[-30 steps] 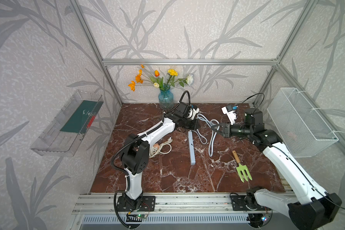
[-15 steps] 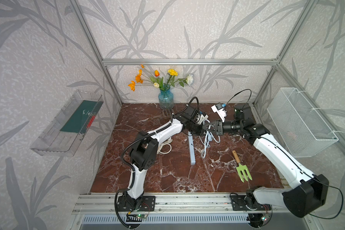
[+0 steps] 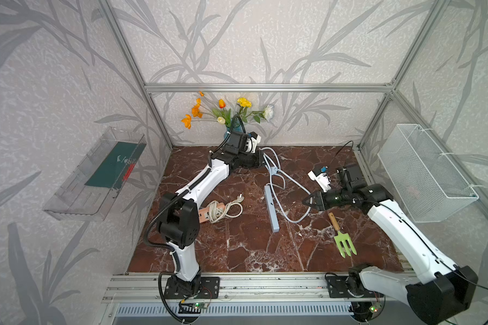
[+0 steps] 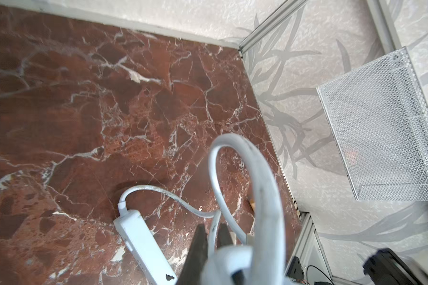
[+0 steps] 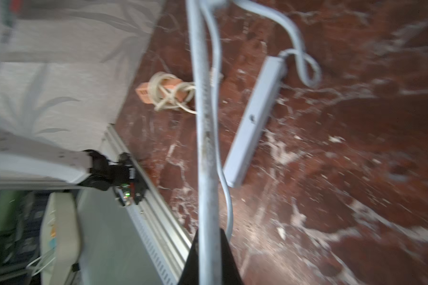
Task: Wrap the cord around the power strip
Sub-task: Adjust the power cord.
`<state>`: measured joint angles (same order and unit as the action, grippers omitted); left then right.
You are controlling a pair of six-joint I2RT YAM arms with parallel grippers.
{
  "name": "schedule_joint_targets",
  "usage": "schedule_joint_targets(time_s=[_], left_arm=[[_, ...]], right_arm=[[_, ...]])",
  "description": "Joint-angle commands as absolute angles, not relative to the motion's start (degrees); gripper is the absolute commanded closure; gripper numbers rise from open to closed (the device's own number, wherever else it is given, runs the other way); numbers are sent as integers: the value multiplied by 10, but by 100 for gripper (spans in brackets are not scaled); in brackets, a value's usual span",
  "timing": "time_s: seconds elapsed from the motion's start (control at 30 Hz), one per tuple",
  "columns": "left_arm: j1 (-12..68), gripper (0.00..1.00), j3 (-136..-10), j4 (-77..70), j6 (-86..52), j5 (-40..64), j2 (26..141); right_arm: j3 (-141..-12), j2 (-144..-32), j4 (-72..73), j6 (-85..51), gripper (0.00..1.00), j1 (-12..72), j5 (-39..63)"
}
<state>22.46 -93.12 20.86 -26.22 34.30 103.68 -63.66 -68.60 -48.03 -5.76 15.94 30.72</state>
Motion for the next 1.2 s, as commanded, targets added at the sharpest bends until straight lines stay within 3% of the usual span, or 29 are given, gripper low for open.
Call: schedule_joint_targets(time_s=[0.0, 0.07, 0.2, 0.33, 0.43, 0.47, 0.5, 0.53, 0.67, 0.8, 1.03, 1.17], left_arm=[[209, 100, -926, 202, -212, 246, 991], [206, 100, -925, 234, -175, 207, 975], [182, 100, -905, 247, -150, 154, 939], [172, 100, -913, 240, -153, 191, 937], [211, 100, -962, 270, -130, 258, 975], [228, 100, -980, 288, -116, 265, 987], [244, 100, -1000, 308, -101, 273, 1002], [258, 100, -1018, 327, -87, 278, 1016], [287, 100, -1041, 357, -65, 290, 1042], [316, 100, -1042, 358, -48, 317, 1048], [348, 99, -1047, 363, -28, 338, 1038], [355, 99, -1050, 369, -22, 345, 1027]], right_arm=[[-655, -723, -623, -42, 100, 131, -47], [-652, -743, -627, -43, 100, 130, -179], [-650, -764, -621, -75, 100, 125, -298], [-663, -755, -589, -73, 100, 111, -273], [-683, -791, -576, -69, 100, 111, -270], [-694, -804, -577, -71, 93, 111, -257], [-716, -819, -594, -76, 76, 112, -238], [-740, -829, -614, -85, 66, 115, -225], [-774, -780, -604, -68, 46, 161, -161], [-776, -705, -497, -69, 22, 175, 50], [-753, -711, -260, -107, 22, 243, 202], [-786, -753, -257, -50, 31, 269, 210]])
